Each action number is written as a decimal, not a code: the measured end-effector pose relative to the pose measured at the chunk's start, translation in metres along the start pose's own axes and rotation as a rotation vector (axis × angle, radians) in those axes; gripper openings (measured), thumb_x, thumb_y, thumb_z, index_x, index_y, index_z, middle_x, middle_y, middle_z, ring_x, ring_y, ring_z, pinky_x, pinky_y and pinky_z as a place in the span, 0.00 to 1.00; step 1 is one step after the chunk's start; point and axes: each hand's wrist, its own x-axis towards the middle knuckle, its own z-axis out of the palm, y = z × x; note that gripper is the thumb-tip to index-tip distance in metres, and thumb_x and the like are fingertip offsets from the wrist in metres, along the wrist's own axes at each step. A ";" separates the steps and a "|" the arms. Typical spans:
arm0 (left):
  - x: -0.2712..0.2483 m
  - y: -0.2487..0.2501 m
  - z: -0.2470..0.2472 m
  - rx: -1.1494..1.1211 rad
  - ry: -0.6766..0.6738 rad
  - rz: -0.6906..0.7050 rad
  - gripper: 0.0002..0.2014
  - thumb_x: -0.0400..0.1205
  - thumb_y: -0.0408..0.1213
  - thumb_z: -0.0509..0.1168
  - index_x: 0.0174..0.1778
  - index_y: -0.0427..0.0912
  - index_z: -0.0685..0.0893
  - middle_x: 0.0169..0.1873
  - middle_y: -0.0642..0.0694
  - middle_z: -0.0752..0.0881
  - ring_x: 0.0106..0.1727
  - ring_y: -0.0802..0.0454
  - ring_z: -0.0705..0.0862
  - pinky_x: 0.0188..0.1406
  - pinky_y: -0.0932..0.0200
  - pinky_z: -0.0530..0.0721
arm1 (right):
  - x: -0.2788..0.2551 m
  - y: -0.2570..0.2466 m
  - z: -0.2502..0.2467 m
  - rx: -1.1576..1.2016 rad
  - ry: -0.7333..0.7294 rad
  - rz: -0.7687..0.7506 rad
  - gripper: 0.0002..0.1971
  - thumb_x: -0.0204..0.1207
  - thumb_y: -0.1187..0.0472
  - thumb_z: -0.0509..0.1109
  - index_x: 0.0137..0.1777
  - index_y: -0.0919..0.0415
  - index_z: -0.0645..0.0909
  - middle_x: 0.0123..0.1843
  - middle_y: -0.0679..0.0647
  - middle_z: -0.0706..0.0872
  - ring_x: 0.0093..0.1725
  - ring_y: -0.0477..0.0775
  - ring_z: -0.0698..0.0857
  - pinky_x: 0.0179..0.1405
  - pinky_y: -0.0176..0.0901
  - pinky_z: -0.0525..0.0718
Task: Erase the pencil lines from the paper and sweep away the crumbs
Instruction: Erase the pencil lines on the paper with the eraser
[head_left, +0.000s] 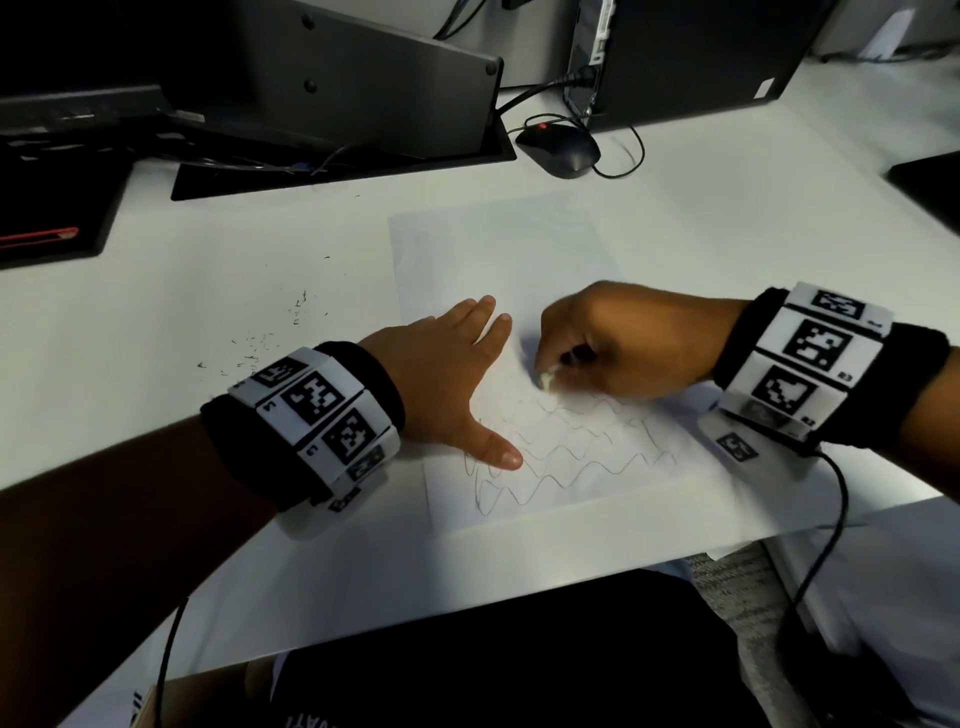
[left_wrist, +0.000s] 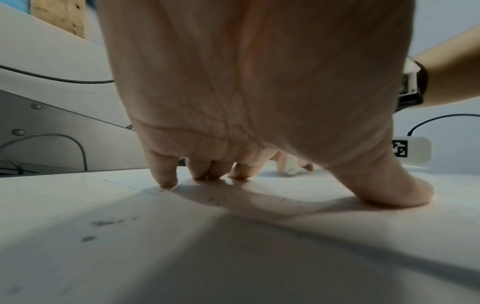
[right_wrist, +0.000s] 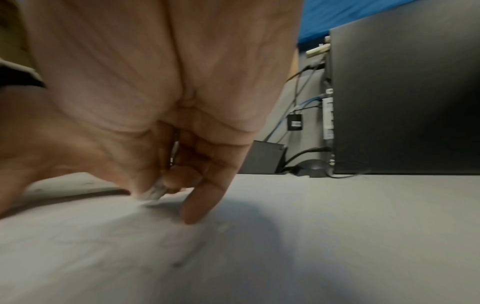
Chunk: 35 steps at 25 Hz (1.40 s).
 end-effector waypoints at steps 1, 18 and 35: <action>-0.002 -0.001 0.001 -0.004 -0.006 -0.002 0.67 0.66 0.79 0.62 0.86 0.44 0.34 0.86 0.45 0.32 0.87 0.50 0.36 0.86 0.45 0.52 | 0.000 0.007 -0.002 0.021 0.068 0.037 0.06 0.76 0.60 0.73 0.50 0.55 0.90 0.45 0.45 0.85 0.38 0.35 0.78 0.42 0.35 0.78; 0.019 0.012 -0.004 -0.054 -0.017 0.051 0.52 0.67 0.80 0.58 0.87 0.59 0.57 0.86 0.49 0.33 0.87 0.47 0.34 0.85 0.39 0.46 | 0.000 -0.009 0.008 -0.067 0.030 -0.021 0.06 0.77 0.57 0.69 0.48 0.53 0.88 0.49 0.44 0.85 0.45 0.48 0.83 0.42 0.39 0.77; 0.020 0.009 -0.002 -0.044 0.002 0.051 0.59 0.64 0.81 0.57 0.88 0.56 0.46 0.86 0.48 0.33 0.87 0.48 0.35 0.86 0.39 0.46 | 0.002 -0.005 0.003 -0.085 0.033 0.022 0.08 0.75 0.57 0.71 0.51 0.52 0.89 0.50 0.46 0.87 0.46 0.50 0.84 0.45 0.43 0.81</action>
